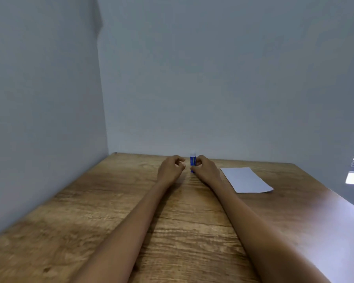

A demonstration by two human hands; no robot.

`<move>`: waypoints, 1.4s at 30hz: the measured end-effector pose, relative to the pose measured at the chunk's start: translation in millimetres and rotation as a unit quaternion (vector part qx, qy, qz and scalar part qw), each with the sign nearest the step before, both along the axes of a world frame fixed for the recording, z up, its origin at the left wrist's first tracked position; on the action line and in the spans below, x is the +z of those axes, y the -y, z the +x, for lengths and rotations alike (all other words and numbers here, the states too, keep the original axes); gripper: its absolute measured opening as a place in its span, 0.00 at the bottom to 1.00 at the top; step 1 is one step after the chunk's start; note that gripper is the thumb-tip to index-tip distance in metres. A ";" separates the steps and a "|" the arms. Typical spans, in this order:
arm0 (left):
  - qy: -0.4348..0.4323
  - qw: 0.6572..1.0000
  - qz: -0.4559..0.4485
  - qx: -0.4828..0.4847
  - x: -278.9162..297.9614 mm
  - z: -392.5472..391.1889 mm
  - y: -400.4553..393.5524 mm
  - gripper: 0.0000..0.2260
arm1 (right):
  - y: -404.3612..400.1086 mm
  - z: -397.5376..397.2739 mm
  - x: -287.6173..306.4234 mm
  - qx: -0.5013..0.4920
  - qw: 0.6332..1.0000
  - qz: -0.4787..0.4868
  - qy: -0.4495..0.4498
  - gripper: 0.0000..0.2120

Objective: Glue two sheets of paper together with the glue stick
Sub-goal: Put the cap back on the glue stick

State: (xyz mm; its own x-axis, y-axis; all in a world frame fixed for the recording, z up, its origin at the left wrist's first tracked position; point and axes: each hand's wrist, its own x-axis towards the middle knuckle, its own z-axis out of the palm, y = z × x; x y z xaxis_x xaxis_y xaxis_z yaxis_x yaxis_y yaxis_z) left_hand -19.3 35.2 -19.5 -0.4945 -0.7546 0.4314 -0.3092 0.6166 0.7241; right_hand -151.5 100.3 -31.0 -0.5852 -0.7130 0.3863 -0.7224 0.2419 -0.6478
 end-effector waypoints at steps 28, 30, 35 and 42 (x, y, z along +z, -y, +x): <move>-0.264 0.899 0.201 -0.286 29.0 42.2 -10.5 0.08 | -30.7 70.2 23.5 0.229 0.948 -0.164 0.144 0.05; -0.258 0.903 0.196 -0.283 27.7 39.2 -12.4 0.06 | -27.8 70.0 19.7 0.192 0.954 -0.184 0.136 0.11; -0.263 0.896 0.204 -0.294 25.8 37.5 -10.4 0.07 | -32.0 67.7 15.8 0.245 0.947 -0.130 0.159 0.10; -0.271 0.897 0.203 -0.286 28.6 38.6 -11.8 0.10 | -28.7 67.4 20.9 0.138 0.972 -0.168 0.087 0.09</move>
State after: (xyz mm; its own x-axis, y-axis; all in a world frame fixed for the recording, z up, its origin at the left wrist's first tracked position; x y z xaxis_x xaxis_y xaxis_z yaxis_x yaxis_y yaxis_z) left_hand 19.3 47.0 9.2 -0.6520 -0.5928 0.4727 0.4380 0.2144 0.8730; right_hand -84.1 129.0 -10.0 -0.4674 -0.7024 0.5369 -0.6013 -0.1926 -0.7755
